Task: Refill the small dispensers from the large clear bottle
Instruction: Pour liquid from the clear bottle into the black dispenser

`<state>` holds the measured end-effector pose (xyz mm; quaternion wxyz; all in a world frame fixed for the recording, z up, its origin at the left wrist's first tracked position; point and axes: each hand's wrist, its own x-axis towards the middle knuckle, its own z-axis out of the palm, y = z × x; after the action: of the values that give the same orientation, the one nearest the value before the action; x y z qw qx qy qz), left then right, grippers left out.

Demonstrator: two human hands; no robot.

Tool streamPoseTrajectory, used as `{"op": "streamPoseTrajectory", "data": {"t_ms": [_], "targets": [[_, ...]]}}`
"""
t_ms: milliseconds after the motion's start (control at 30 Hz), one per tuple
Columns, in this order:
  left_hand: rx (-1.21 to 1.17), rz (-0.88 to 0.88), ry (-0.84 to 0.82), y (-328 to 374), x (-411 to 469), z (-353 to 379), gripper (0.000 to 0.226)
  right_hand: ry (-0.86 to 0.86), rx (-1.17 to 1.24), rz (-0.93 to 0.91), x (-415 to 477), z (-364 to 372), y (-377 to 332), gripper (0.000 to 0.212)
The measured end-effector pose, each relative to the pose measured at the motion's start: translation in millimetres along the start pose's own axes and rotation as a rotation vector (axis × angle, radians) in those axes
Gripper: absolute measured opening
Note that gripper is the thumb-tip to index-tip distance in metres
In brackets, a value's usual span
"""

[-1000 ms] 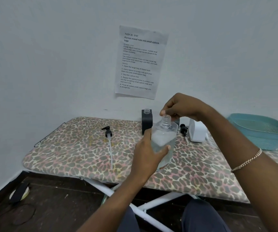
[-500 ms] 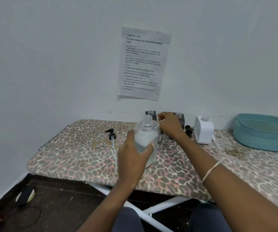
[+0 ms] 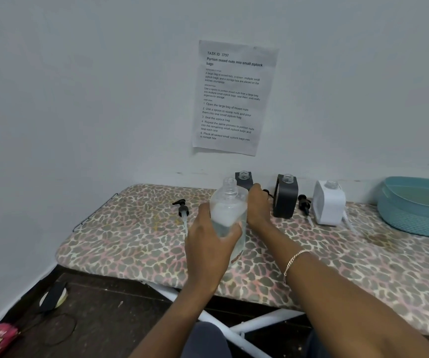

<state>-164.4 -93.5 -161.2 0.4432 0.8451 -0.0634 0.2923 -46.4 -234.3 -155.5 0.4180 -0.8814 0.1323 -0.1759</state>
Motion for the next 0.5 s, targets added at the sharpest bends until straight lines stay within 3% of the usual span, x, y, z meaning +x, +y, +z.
{"op": "streamPoseTrajectory", "data": {"t_ms": [333,500], "targets": [[-0.007,0.028,-0.003,-2,-1,1,0.063,0.034,0.155,-0.086,-3,-14,13,0.042],[0.000,0.052,0.002,-4,-2,2,0.063,0.106,0.208,-0.205,-19,-53,15,0.035]]}}
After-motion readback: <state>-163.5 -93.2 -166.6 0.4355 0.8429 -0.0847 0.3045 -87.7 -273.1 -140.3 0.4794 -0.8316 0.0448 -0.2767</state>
